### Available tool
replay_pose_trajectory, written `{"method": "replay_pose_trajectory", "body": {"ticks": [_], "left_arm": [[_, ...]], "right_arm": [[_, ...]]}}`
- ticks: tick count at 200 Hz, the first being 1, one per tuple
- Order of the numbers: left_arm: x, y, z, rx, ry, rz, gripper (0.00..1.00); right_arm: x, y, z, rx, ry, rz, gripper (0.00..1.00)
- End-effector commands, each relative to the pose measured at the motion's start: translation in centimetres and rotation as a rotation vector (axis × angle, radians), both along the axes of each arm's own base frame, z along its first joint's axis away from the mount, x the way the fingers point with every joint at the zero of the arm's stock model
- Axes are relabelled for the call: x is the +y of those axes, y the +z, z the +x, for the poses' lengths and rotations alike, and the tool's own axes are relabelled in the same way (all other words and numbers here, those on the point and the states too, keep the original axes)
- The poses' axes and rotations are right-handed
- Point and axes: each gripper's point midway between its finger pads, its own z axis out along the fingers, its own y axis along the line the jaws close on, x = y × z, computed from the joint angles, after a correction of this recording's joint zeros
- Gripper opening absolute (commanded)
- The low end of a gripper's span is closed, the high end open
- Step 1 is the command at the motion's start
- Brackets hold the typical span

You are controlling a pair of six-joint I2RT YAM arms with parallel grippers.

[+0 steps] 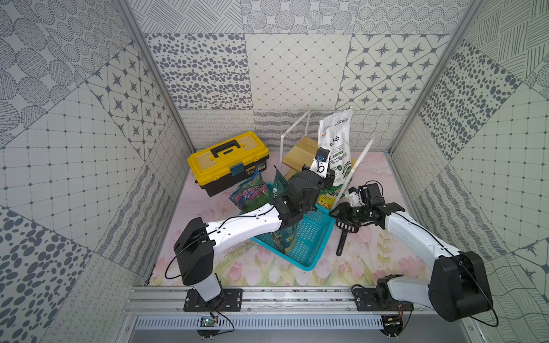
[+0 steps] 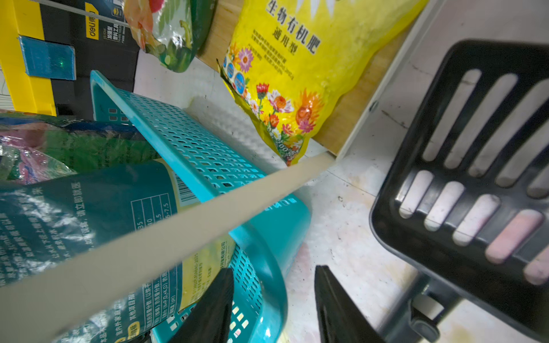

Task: Take down the fertilizer bag from the shelf
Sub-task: Pick up the fertilizer bag from the shelf.

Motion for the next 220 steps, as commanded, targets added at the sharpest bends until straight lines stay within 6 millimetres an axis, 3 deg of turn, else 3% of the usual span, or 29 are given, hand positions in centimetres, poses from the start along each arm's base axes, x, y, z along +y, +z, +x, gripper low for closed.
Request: {"method": "replay_pose_trajectory", "body": {"ticks": [1,69,98,149,220], "left_arm": [[3.3,13.3,-3.3,-0.358,0.015,-0.337,0.0],[1.9,17.8,-2.0,-0.521,0.108,-0.433,0.0],[1.6,18.5,-1.6,-0.574,0.16,-0.402,0.0],[4.6,18.2,-0.5,-0.562,0.237,-0.376,0.0],[8.3,17.7,-3.2,-0.49,0.164,-0.445,0.0]], "right_arm": [[0.7,1.2,1.0,-0.043,0.013,0.024,0.48],[0.6,1.0,0.9,-0.038,0.001,0.015,0.5],[0.5,1.0,0.8,-0.041,0.007,0.006,0.5],[0.5,1.0,0.6,-0.043,0.015,0.004,0.5],[0.5,0.8,0.6,-0.037,0.015,0.008,0.51]]}}
